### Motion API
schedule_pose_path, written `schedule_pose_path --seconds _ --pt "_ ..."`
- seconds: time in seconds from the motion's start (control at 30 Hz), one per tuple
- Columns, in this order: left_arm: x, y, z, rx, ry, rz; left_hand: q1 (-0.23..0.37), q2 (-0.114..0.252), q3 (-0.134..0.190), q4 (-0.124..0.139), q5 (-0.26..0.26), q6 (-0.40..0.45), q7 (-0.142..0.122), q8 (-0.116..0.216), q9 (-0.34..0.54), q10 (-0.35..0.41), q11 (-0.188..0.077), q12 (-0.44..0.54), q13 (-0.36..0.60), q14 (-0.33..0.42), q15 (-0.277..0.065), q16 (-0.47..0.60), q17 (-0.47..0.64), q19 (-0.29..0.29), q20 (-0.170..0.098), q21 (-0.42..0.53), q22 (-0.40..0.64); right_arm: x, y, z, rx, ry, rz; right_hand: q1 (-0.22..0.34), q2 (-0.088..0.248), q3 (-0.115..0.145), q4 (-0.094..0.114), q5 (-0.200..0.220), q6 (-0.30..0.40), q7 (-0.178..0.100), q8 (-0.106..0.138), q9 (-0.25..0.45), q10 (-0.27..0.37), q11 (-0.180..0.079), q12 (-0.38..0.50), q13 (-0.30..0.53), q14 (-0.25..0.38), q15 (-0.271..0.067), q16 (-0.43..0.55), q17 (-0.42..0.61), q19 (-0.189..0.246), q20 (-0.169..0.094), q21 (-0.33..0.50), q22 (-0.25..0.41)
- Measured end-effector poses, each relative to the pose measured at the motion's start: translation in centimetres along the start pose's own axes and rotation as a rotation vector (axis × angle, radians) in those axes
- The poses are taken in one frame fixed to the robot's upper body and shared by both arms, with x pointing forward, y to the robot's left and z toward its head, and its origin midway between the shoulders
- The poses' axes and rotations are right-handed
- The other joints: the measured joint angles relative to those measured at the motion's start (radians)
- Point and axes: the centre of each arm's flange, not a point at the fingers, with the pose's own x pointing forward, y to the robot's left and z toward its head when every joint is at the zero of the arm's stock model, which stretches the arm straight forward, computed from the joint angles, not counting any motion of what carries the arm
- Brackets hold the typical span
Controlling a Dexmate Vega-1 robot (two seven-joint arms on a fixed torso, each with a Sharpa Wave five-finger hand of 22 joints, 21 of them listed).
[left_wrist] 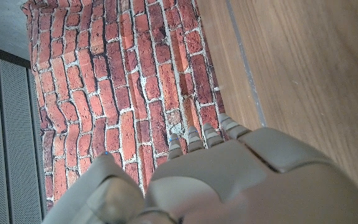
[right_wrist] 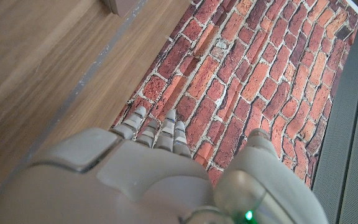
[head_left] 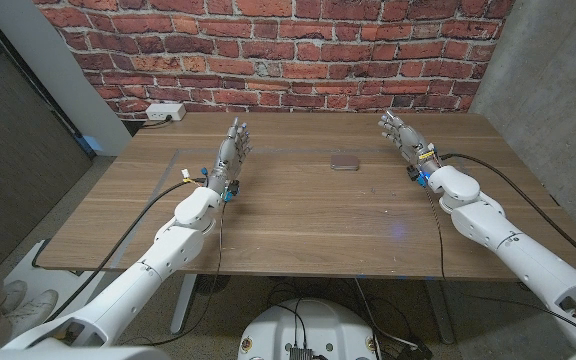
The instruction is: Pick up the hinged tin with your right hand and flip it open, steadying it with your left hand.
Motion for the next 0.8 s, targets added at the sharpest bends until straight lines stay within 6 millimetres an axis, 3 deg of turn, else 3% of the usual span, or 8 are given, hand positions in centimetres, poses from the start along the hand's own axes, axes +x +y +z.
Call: schedule_pose_path --seconds 0.37,0.73,0.8 --pt "-0.8 -1.2 0.3 0.007 -0.011 0.016 0.009 -0.009 -0.003 -0.003 0.0 0.001 0.002 0.0 0.0 0.007 0.004 0.0 0.0 0.005 0.005 0.0 0.0 0.005 -0.005 0.0 0.0 -0.2 -1.0 1.0 -0.134 -0.001 0.039 0.03 0.004 0.01 -0.015 -0.008 -0.004 0.004 -0.004 0.0 -0.006 -0.005 0.0 0.0 0.0 0.0 0.0 0.0 0.0 0.0 -0.007 0.0" --pt "-1.0 -1.0 0.6 0.02 -0.005 0.01 0.016 -0.002 0.001 -0.007 0.0 0.005 -0.002 0.0 0.0 0.007 0.004 0.0 0.0 0.005 0.005 0.0 0.0 0.005 -0.005 0.0 0.0 -0.4 -1.4 1.8 -0.26 0.006 0.061 0.054 -0.004 0.015 -0.034 -0.011 -0.021 -0.005 -0.008 0.0 -0.004 -0.012 -0.004 0.0 0.005 -0.005 0.0 0.0 0.0 0.0 -0.015 0.0" --pt "-1.0 -1.0 0.7 0.023 -0.004 0.008 0.021 0.003 0.001 -0.007 0.0 0.005 -0.002 0.0 0.0 0.007 0.004 0.0 0.0 0.005 0.005 0.0 0.0 0.005 -0.005 0.0 0.0 -0.4 -1.5 2.0 -0.281 0.006 0.067 0.068 -0.008 0.014 -0.042 -0.013 -0.059 -0.004 -0.025 0.0 -0.016 -0.015 -0.011 0.0 0.005 -0.005 0.0 0.0 0.004 0.004 -0.027 0.0"
